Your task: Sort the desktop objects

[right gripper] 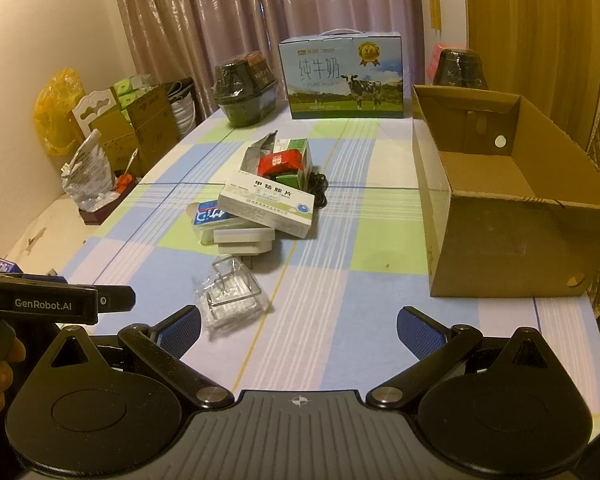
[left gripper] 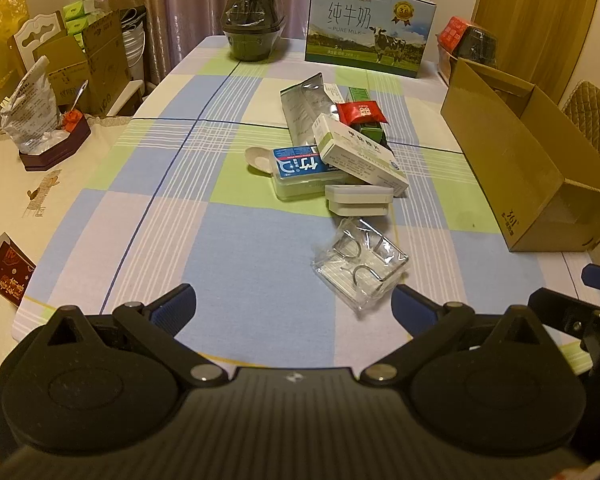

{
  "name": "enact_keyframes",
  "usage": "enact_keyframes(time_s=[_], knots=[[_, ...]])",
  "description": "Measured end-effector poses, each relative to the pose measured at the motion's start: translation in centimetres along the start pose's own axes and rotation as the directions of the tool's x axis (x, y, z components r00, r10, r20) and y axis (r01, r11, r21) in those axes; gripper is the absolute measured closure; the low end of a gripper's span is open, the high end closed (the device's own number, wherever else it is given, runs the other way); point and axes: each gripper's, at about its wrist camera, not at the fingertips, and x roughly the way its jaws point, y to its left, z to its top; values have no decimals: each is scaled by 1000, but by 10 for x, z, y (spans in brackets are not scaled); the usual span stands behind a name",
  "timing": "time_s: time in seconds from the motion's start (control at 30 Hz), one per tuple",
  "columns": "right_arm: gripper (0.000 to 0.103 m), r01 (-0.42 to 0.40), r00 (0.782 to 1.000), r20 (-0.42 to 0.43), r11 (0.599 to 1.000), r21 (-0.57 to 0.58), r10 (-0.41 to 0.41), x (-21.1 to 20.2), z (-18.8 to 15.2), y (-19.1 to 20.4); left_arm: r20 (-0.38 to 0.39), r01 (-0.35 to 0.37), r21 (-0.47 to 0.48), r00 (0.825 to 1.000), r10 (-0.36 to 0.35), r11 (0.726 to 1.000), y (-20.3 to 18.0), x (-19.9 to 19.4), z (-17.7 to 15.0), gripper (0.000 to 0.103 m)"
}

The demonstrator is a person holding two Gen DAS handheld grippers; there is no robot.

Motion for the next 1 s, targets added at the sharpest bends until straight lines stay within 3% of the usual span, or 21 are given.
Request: enact_keyframes(time_s=[0.73, 1.0], knots=[[2, 9, 1000, -4, 1000, -4, -9, 4, -3, -7, -1, 5, 5, 1000, -5, 1000, 0, 1, 0, 1], [2, 41, 999, 34, 999, -13, -41, 1, -4, -7, -6, 4, 5, 1000, -4, 1000, 5, 3, -1, 1]])
